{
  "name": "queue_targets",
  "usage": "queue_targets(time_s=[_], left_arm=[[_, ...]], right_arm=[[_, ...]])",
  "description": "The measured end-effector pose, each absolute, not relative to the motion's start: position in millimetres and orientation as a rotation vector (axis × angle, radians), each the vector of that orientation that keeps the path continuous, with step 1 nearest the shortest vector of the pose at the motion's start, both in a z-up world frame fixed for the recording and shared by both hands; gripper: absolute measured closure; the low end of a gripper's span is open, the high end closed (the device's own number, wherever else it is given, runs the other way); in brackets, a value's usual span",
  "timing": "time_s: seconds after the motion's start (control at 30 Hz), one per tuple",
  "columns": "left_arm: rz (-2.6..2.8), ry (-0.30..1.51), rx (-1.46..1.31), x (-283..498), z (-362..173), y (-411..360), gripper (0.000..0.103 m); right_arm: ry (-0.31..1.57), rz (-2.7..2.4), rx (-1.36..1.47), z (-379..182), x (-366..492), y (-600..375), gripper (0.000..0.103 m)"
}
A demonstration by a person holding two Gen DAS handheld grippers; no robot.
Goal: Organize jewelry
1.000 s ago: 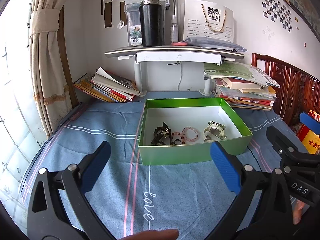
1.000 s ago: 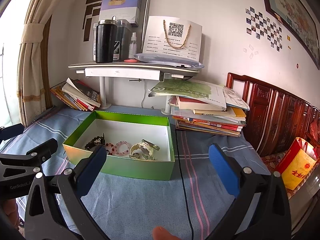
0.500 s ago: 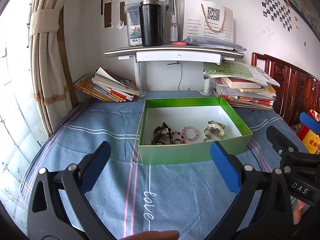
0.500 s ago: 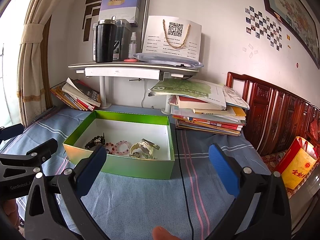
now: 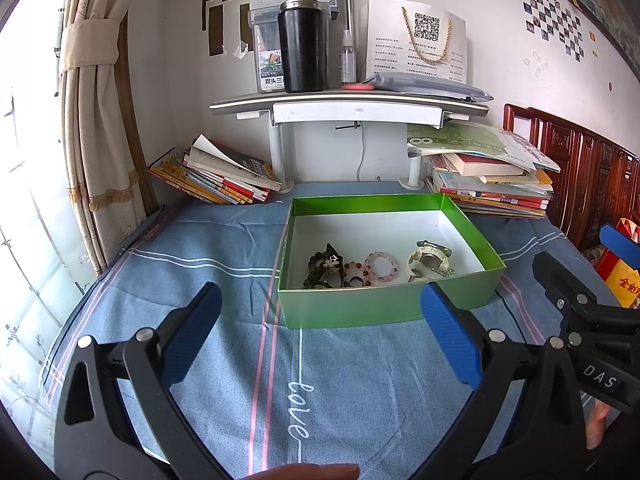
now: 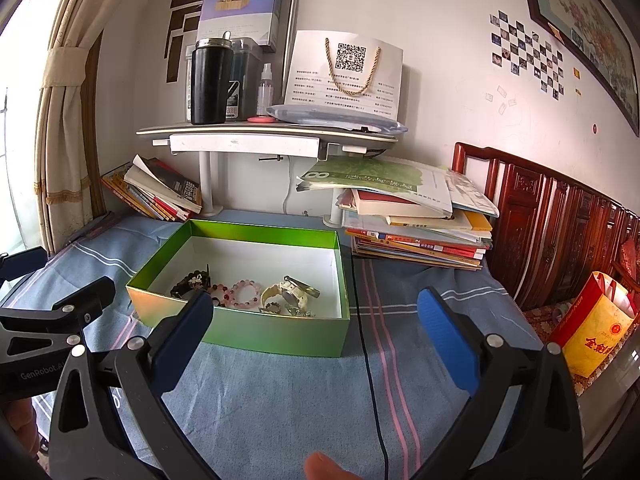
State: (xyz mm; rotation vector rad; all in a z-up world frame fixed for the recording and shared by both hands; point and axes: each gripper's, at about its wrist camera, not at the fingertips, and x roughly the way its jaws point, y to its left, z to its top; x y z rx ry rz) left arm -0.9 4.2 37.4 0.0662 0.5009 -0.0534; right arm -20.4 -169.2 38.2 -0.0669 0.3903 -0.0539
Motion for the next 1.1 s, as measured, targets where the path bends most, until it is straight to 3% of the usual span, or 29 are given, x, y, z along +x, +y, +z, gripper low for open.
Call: queue_targets(time_s=[0.87, 1.1], left_arm=[[-0.059, 0.505, 0.070, -1.4, 35.7, 8.2, 0.004], [-0.034, 0.649, 0.070, 24.8, 11.8, 12.1, 0.004]], right_arm=[[0.398, -0.064, -0.059, 34.7, -23.3, -163.9, 0.003], [0.569, -0.010, 0.071, 8.4, 7.5, -190.2, 0.003]])
